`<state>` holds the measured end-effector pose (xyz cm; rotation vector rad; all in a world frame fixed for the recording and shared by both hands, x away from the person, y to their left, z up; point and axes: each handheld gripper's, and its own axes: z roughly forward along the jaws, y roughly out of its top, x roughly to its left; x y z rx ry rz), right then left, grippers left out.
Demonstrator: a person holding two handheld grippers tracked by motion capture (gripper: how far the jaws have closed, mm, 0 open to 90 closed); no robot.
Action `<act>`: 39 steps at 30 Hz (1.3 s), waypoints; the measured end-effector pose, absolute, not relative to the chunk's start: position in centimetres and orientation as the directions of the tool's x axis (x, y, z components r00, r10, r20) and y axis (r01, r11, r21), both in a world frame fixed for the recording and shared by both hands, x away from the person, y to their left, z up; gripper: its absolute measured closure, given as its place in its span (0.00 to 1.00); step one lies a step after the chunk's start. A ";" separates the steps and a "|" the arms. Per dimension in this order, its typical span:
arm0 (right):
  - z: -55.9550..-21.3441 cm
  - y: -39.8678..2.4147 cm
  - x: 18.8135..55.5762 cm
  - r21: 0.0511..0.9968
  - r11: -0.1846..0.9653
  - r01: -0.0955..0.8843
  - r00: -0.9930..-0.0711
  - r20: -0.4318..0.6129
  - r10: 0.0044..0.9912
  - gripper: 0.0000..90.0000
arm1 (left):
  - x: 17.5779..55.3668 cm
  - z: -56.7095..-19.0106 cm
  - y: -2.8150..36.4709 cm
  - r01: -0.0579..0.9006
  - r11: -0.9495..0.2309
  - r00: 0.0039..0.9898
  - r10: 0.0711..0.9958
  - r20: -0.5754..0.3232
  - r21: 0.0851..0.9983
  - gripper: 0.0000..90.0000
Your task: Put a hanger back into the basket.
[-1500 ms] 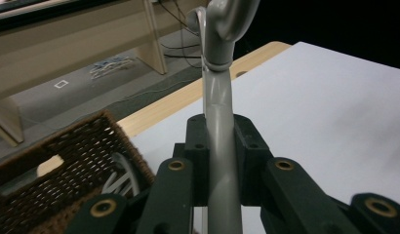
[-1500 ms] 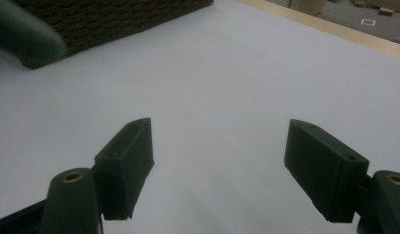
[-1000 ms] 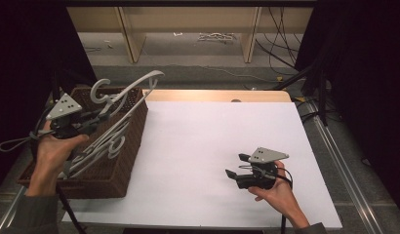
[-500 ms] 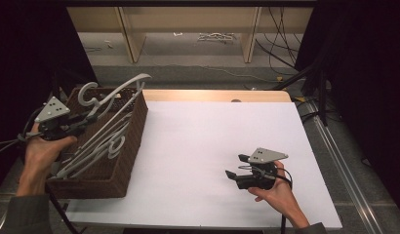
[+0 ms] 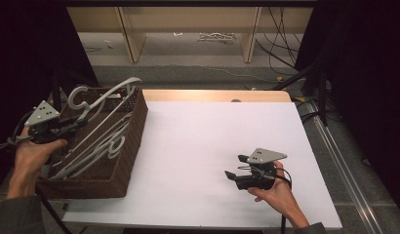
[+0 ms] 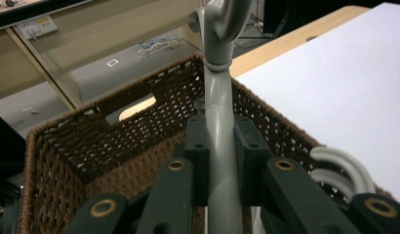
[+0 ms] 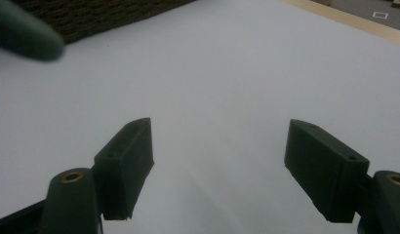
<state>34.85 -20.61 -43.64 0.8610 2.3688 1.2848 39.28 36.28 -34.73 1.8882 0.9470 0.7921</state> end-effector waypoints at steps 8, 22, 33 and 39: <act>-43.7 -20.6 34.9 0.832 0.413 0.370 -0.768 0.024 0.639 0.30 | 39.3 -36.1 37.7 0.342 -0.350 0.502 0.852 0.145 0.872 0.88; -43.9 -20.7 34.9 0.827 0.420 0.374 -0.770 0.025 0.637 0.30 | 40.3 -38.2 37.2 0.410 -0.412 0.523 0.837 0.161 0.814 0.88; -44.0 -20.6 34.9 0.825 0.425 0.372 -0.772 0.021 0.635 0.30 | 40.7 -39.5 37.5 0.453 -0.489 0.564 0.805 0.185 0.746 0.87; -44.1 -20.5 34.9 0.820 0.433 0.374 -0.780 0.025 0.626 0.30 | 41.1 -40.2 36.6 0.464 -0.537 0.596 0.778 0.200 0.704 0.84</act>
